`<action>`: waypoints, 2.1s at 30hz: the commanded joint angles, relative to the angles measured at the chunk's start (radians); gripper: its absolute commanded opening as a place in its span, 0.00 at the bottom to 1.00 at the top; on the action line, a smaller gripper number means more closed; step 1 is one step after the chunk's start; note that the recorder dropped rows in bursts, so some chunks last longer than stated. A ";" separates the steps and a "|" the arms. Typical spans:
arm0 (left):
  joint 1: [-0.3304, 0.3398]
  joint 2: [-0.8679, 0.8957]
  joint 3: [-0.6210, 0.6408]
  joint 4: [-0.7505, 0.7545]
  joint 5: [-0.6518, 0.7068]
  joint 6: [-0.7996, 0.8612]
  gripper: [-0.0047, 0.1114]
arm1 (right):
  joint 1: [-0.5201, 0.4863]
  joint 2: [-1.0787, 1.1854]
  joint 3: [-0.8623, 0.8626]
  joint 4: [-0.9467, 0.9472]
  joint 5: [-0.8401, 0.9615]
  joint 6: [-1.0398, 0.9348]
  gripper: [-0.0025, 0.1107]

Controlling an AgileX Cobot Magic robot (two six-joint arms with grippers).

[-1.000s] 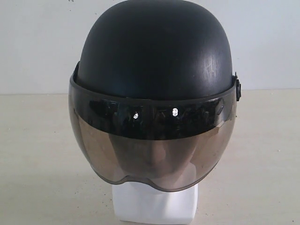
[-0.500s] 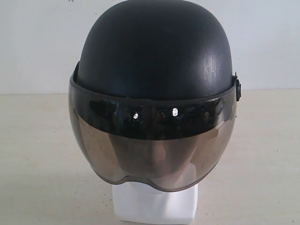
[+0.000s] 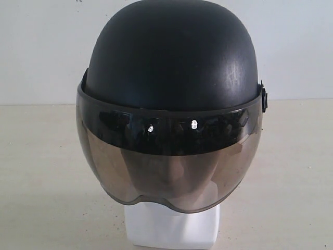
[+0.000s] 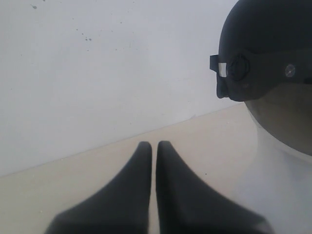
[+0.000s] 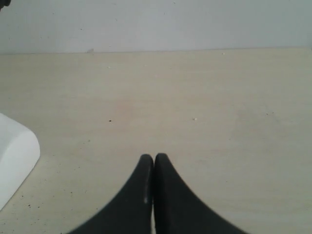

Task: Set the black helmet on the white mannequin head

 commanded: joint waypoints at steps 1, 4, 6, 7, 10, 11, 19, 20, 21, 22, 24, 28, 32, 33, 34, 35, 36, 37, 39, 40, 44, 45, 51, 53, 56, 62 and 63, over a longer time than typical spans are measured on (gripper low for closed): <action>0.002 -0.007 0.002 -0.002 -0.014 0.002 0.08 | 0.002 -0.005 0.000 0.002 -0.002 0.004 0.02; 0.002 -0.007 0.002 -0.002 -0.012 0.002 0.08 | 0.002 -0.005 0.000 0.002 -0.002 0.004 0.02; 0.002 -0.007 0.002 -0.002 -0.012 0.002 0.08 | 0.002 -0.005 0.000 0.002 -0.002 0.004 0.02; 0.002 -0.007 0.002 -0.002 -0.012 0.002 0.08 | 0.002 -0.005 0.000 0.002 -0.002 0.004 0.02; 0.002 -0.007 0.002 -0.002 -0.012 0.002 0.08 | 0.002 -0.005 0.000 0.002 -0.002 0.004 0.02; 0.002 -0.007 0.002 -0.002 -0.012 0.002 0.08 | 0.002 -0.005 0.000 0.002 -0.002 0.004 0.02; 0.039 -0.007 0.011 -0.019 -0.085 -0.059 0.08 | 0.002 -0.005 0.000 0.002 -0.002 0.004 0.02; 0.064 -0.007 0.021 -0.030 -0.153 -0.086 0.08 | 0.002 -0.005 0.000 0.002 -0.002 0.004 0.02; 0.099 -0.007 0.038 -0.034 -0.237 -0.117 0.08 | 0.002 -0.005 0.000 0.002 -0.002 0.004 0.02; 0.135 -0.007 0.061 -0.038 -0.324 -0.143 0.08 | 0.002 -0.005 0.000 0.002 -0.002 0.004 0.02; 0.204 -0.007 0.114 -0.054 -0.476 -0.186 0.08 | 0.002 -0.005 0.000 0.002 -0.002 0.004 0.02; 0.308 -0.007 0.241 -0.087 -0.761 -0.308 0.08 | 0.002 -0.005 0.000 0.002 -0.002 0.004 0.02; 0.332 -0.007 0.293 -0.097 -0.890 -0.365 0.08 | 0.002 -0.005 0.000 0.002 -0.002 0.004 0.02; 0.332 -0.007 0.298 -0.107 -0.895 -0.382 0.08 | 0.002 -0.005 0.000 0.002 -0.002 0.004 0.02; 0.332 -0.007 0.297 -0.123 -0.902 -0.412 0.08 | 0.002 -0.005 0.000 0.002 -0.002 0.004 0.02; 0.332 -0.007 0.297 -0.146 -0.911 -0.442 0.08 | 0.002 -0.005 0.000 0.002 -0.002 0.004 0.02; 0.332 -0.007 0.297 -0.164 -0.922 -0.462 0.08 | 0.002 -0.005 0.000 0.002 -0.002 0.004 0.02; 0.332 -0.007 0.297 -0.168 -0.936 -0.475 0.08 | 0.002 -0.005 0.000 0.002 -0.002 0.004 0.02; 0.332 -0.007 0.297 -0.168 -0.942 -0.385 0.08 | 0.002 -0.005 0.000 0.002 -0.002 0.004 0.02; 0.332 -0.007 0.297 -0.168 -0.923 -0.257 0.08 | 0.002 -0.005 0.000 0.002 -0.002 0.004 0.02; 0.332 -0.007 0.342 -0.375 -0.808 0.332 0.08 | 0.002 -0.005 0.000 0.002 -0.002 0.004 0.02; 0.332 -0.007 0.355 -0.460 -0.791 0.454 0.08 | 0.002 -0.005 0.000 0.002 -0.002 0.004 0.02; 0.332 -0.007 0.359 -0.872 -0.559 0.883 0.08 | 0.002 -0.005 0.000 0.002 -0.002 0.004 0.02; 0.332 -0.007 0.359 -0.894 -0.484 0.856 0.08 | 0.002 -0.005 0.000 0.002 -0.002 0.004 0.02; 0.332 -0.007 0.359 -0.896 -0.427 0.788 0.08 | 0.002 -0.005 0.000 0.002 -0.002 0.004 0.02; 0.332 -0.007 0.359 -0.896 -0.349 0.641 0.08 | 0.002 -0.005 0.000 0.002 -0.002 0.004 0.02; 0.335 -0.007 0.359 -0.896 -0.337 0.625 0.08 | 0.002 -0.005 0.000 0.002 -0.002 0.004 0.02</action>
